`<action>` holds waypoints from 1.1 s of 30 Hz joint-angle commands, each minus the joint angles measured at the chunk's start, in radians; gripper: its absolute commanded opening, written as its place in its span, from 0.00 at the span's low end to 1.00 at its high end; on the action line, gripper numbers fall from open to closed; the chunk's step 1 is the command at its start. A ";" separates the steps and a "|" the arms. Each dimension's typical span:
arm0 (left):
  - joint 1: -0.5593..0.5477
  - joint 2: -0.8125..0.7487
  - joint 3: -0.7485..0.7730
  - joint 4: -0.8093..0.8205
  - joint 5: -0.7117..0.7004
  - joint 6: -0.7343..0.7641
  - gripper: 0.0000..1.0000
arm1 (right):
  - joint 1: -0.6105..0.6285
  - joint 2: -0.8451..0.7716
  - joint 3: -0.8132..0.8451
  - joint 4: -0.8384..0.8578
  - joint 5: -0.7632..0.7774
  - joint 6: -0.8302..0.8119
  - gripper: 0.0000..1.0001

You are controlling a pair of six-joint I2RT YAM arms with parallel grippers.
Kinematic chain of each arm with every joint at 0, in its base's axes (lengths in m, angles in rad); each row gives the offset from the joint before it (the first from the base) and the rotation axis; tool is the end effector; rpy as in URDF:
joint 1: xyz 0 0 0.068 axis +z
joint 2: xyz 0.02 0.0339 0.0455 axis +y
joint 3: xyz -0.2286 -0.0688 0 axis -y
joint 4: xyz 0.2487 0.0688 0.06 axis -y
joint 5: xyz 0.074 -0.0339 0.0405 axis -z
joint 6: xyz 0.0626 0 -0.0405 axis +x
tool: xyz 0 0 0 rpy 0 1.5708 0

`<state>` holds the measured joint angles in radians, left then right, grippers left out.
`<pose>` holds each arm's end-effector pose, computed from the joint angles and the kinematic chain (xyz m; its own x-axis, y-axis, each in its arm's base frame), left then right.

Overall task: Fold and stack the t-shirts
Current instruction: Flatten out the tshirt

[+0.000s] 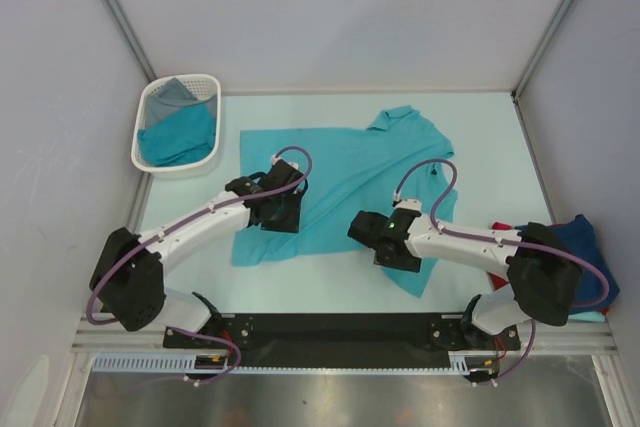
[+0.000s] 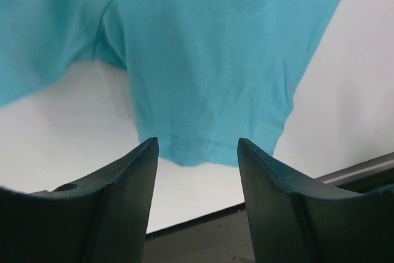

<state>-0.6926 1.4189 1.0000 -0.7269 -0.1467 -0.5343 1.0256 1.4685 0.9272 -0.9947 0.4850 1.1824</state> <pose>0.2314 -0.1801 0.1693 -0.9015 0.0934 -0.4227 0.1467 0.9846 -0.0954 0.1521 0.1945 0.1349 -0.8886 0.1138 -0.4444 0.1964 0.9699 -0.1443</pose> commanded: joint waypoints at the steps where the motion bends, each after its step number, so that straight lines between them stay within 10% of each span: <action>1: -0.008 -0.072 -0.021 -0.008 -0.010 -0.032 0.47 | -0.057 -0.022 0.004 0.004 0.027 -0.015 0.59; 12: -0.008 -0.048 -0.017 -0.014 -0.005 -0.033 0.47 | -0.300 -0.065 0.008 0.093 0.050 -0.133 0.57; 33: -0.008 -0.068 -0.024 -0.031 -0.014 -0.036 0.47 | -0.644 0.400 0.458 0.235 -0.005 -0.530 0.38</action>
<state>-0.6937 1.3720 0.9760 -0.7578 -0.1474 -0.5507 0.3893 1.8248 1.3277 -0.7582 0.4812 0.6968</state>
